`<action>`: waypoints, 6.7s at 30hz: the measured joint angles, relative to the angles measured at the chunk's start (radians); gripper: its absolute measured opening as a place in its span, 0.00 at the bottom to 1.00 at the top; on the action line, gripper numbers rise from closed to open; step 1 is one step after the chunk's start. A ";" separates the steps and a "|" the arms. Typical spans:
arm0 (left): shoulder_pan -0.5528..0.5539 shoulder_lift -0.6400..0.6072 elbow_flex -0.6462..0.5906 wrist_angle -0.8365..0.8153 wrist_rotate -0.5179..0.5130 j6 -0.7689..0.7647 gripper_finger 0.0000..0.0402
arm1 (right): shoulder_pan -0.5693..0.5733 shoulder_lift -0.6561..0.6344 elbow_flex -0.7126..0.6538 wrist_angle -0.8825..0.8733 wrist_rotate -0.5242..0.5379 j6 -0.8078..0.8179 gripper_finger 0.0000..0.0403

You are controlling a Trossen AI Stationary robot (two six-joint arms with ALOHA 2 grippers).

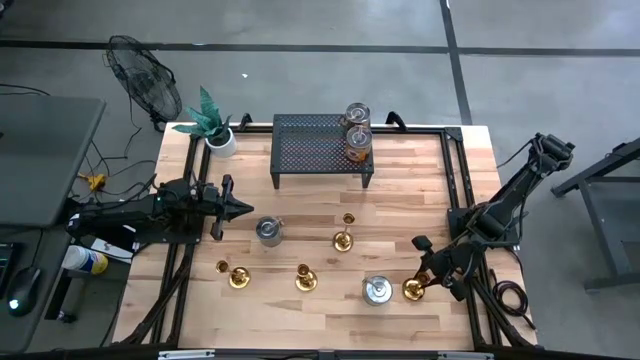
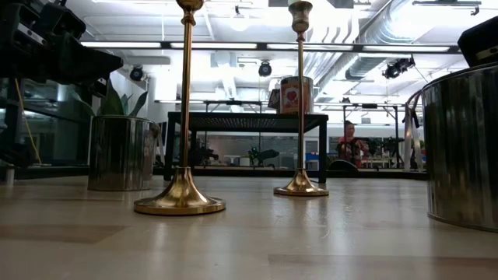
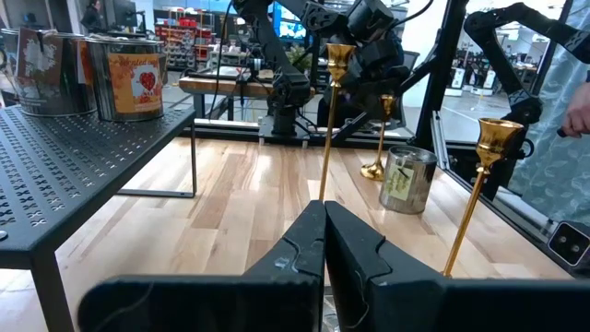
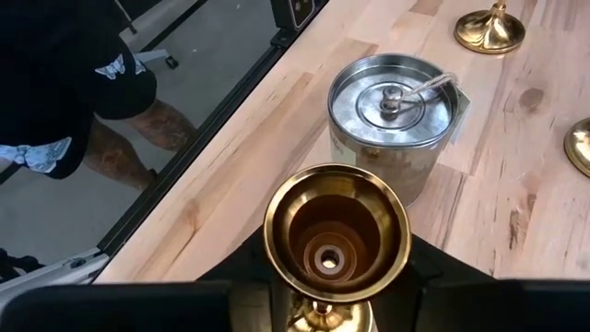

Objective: Pick & Place candle stick holders
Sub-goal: Put the gold candle holder on the shelf

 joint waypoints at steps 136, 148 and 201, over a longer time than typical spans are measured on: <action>0.000 0.000 0.114 0.281 -0.178 -0.473 0.00 | -0.687 0.218 0.911 -0.500 0.066 -0.034 0.25; 0.000 0.002 0.116 0.243 -0.200 -0.479 0.00 | -0.687 0.222 0.911 -0.474 0.088 -0.040 0.23; 0.000 1.619 1.432 0.151 0.013 -0.048 0.39 | -0.763 0.245 0.911 -0.327 0.082 -0.137 0.23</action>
